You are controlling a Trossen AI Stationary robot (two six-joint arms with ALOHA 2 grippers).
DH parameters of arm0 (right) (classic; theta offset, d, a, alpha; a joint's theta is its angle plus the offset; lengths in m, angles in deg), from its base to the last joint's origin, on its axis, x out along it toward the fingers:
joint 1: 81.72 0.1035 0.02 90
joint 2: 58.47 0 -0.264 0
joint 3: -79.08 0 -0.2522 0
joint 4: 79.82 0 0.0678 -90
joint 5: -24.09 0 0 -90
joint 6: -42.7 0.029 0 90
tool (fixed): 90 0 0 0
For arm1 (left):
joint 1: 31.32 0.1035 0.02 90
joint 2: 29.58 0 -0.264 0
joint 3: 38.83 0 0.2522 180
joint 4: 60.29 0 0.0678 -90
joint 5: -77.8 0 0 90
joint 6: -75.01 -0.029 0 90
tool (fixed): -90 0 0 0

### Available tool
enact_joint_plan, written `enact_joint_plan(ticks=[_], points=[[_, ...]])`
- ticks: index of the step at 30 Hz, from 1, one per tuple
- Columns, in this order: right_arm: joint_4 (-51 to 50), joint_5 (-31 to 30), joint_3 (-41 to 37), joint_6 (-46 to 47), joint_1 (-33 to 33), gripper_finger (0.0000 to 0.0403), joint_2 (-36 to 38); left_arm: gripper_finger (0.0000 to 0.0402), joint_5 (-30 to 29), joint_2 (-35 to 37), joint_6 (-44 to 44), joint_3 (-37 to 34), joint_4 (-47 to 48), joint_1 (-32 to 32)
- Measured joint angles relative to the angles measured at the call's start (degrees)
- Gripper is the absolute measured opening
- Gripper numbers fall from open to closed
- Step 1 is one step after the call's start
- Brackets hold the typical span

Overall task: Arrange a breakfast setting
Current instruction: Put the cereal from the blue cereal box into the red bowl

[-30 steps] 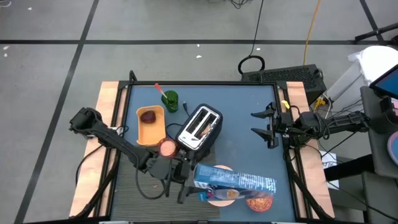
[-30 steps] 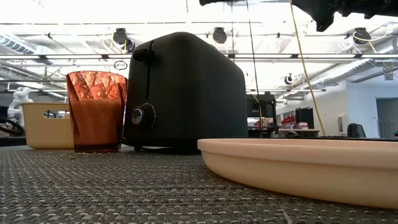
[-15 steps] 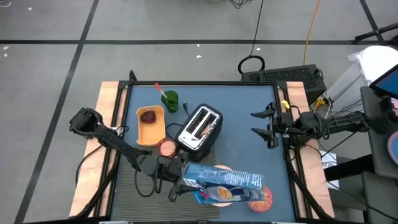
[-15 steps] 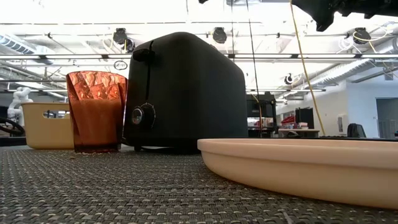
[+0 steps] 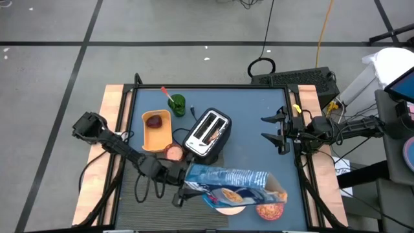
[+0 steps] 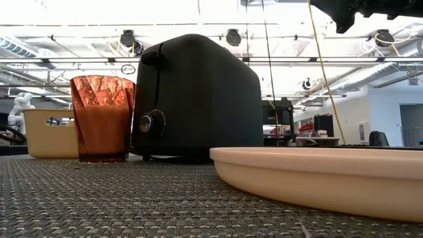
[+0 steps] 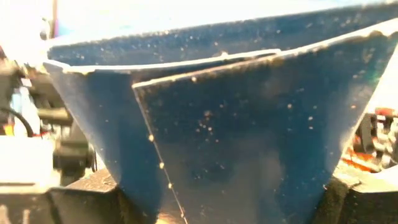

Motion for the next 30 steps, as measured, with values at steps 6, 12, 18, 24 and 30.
enact_joint_plan(ticks=[6, 12, 18, 24, 30], points=[[0.22, -0.07, 0.0, -0.87, 0.0, 0.0279, 0.0, 0.0289, 0.14, 0.0, -3.86, 0.04, -7.95, 2.17], [0.24, -0.09, 0.0, -1.51, 0.02, 0.0279, 0.0, 0.0289, 0.56, 0.26, -7.11, 0.1, -11.61, 5.8], [0.22, 1.53, 0.0, -2.14, 0.0, 0.0288, 0.0, 0.0289, 4.03, 0.28, -7.75, 0.26, -12.11, 10.08], [0.22, 1.4, 0.0, -2.02, 0.0, 0.0351, 0.0, 0.0289, 6.21, 0.28, -7.72, 0.26, -12.11, 13.48], [0.24, 1.31, 0.0, -2.39, 0.0, 0.0392, -0.17, 0.0289, 6.63, 0.33, -7.8, 0.26, -12.32, 15.92]])
